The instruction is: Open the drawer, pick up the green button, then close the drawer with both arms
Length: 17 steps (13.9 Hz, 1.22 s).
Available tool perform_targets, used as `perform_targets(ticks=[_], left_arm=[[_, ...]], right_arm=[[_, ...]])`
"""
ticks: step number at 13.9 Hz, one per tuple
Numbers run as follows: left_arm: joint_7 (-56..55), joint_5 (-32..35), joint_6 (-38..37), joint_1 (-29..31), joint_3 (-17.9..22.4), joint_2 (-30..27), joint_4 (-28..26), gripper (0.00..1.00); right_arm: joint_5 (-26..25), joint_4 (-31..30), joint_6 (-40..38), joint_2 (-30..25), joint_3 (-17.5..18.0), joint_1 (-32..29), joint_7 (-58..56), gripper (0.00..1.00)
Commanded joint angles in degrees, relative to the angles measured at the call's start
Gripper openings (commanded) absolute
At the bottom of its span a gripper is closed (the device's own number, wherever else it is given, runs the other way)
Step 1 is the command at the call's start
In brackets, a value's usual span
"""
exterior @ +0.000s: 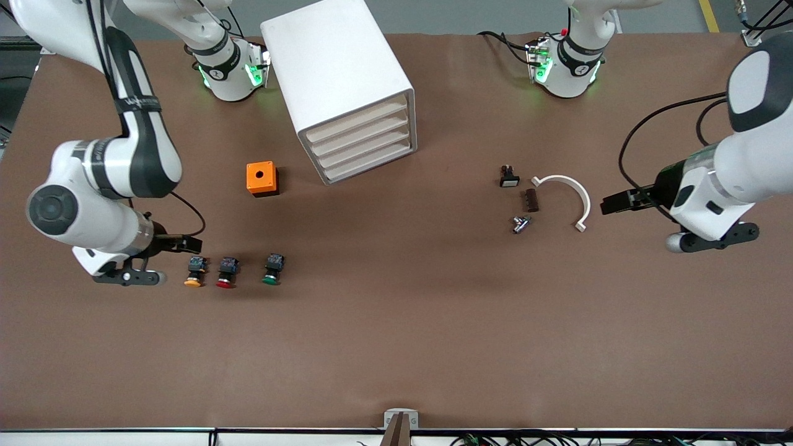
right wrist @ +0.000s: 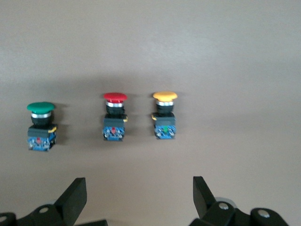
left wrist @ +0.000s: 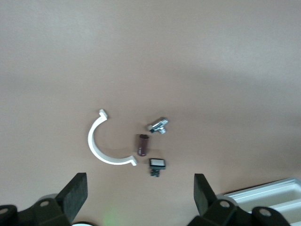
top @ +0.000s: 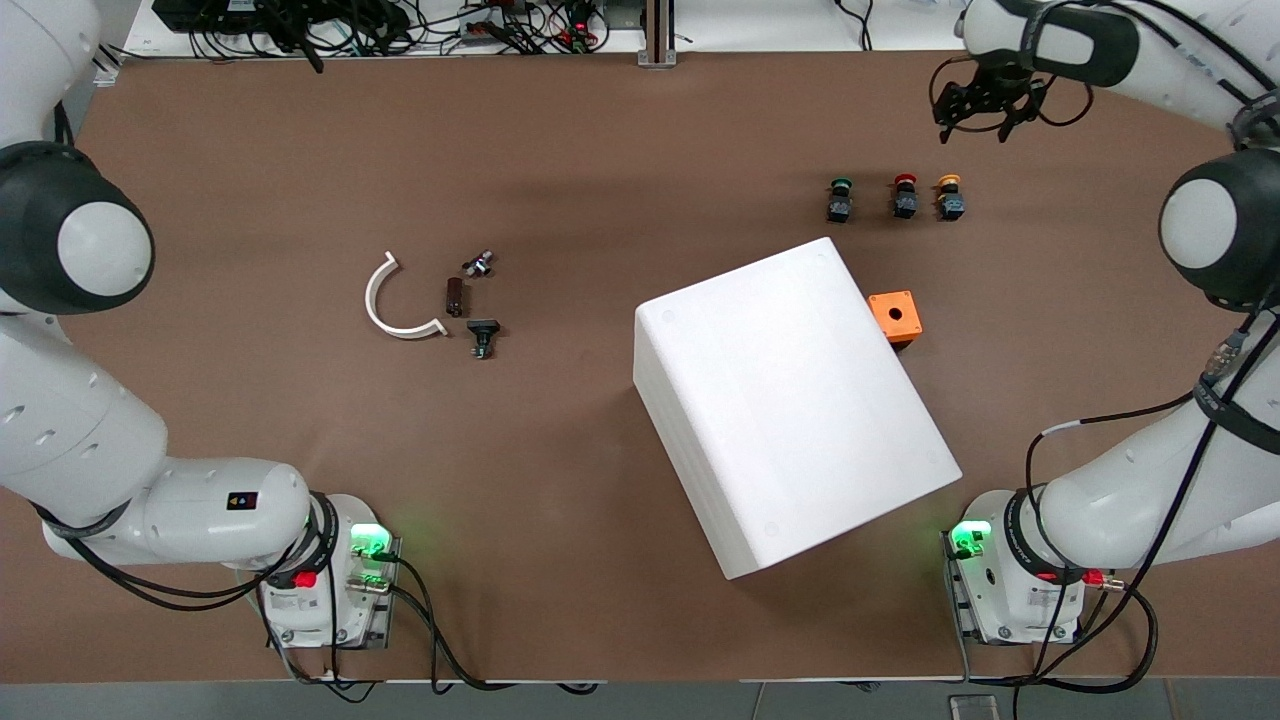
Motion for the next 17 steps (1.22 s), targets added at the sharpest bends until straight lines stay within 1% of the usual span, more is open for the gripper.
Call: perform_targets(ticks=[1,2,5,7,11,14,15,17], left_arm=[[2.4,3.5,0.8,-1.7,1.7,-5.0,-7.4,0.99],[2.4,3.6,2.8,-2.5,3.6,-6.6,-10.3,0.99],[3.4,3.7,11.5,-3.4,5.3,-11.0,-19.6,0.99],[3.6,3.7,14.9,-5.4,7.8,-12.5,-22.8,0.99],[3.6,3.7,16.9,-5.1,8.0,-13.2,-22.4,0.99],[3.7,3.8,16.8,-4.6,7.8,-13.2,-19.9,0.99],[3.7,3.7,16.6,-4.6,7.7,-13.3,-19.2,0.99],[3.6,3.7,16.2,-4.7,7.5,-15.1,-19.4,0.99]], right_arm=[[-0.9,1.0,-5.1,-4.4,1.1,-2.0,-0.6,1.0],[-0.9,2.2,-7.3,-5.1,1.1,-2.2,-0.6,1.0],[-0.8,5.3,-12.4,-7.2,1.2,-3.1,-0.7,1.0],[-0.8,6.3,-14.8,-8.6,1.1,-3.2,-0.7,1.0],[-0.3,6.5,-17.1,-11.5,1.0,-4.4,-3.1,1.0],[-0.2,7.2,-17.6,-13.3,1.1,-5.5,-3.2,1.0],[-0.2,8.7,-19.0,-13.4,1.1,-5.5,-3.4,1.0],[-0.7,12.9,-22.2,-13.0,1.1,-5.5,-4.2,1.0]])
